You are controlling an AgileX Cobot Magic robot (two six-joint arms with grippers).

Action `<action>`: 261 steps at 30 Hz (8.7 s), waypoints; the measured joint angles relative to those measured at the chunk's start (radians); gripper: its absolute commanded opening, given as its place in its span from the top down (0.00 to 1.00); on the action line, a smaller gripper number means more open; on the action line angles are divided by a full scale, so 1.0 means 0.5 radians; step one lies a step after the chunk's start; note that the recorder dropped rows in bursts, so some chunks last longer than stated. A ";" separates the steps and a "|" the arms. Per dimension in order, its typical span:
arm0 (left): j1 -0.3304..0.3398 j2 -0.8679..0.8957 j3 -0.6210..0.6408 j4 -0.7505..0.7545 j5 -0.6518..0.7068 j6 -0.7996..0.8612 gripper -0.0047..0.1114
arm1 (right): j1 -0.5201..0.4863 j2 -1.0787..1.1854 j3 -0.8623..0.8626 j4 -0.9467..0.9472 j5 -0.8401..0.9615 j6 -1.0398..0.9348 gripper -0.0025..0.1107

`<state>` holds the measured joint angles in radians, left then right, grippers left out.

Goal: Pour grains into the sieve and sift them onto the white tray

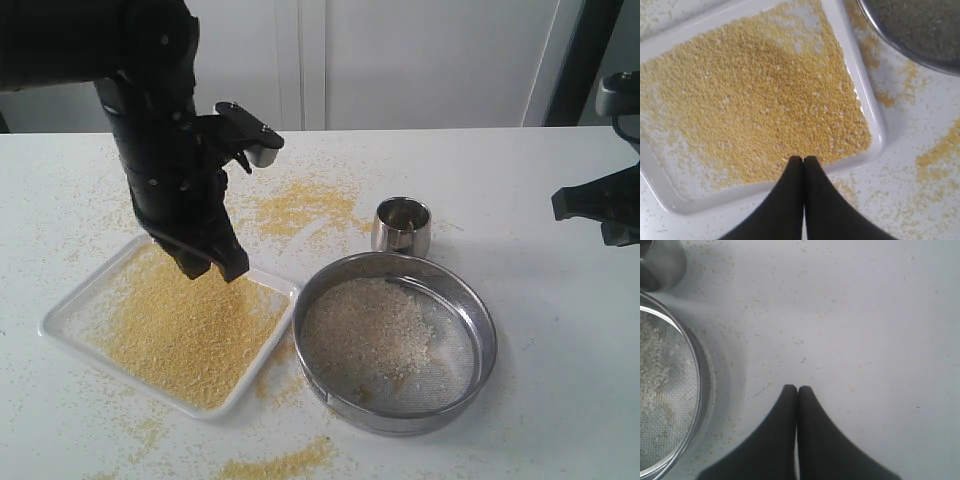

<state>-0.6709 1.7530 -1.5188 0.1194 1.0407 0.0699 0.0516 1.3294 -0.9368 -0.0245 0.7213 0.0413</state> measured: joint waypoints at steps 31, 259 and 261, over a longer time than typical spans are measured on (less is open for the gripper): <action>0.000 -0.753 0.320 0.166 -0.050 0.032 0.96 | 0.000 0.000 0.000 0.000 0.000 0.034 0.98; 1.251 -3.498 3.028 -0.215 -1.622 -0.140 0.96 | 0.155 -2.199 1.426 0.015 -0.754 -0.017 0.98; 1.251 -3.498 3.028 -0.215 -1.622 -0.140 0.96 | 0.155 -2.252 1.458 0.015 -0.752 -0.017 0.98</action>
<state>-0.0455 0.0041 -0.0050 0.0118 0.2299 0.0000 0.1291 0.2033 -0.2080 -0.0171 0.3454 0.0330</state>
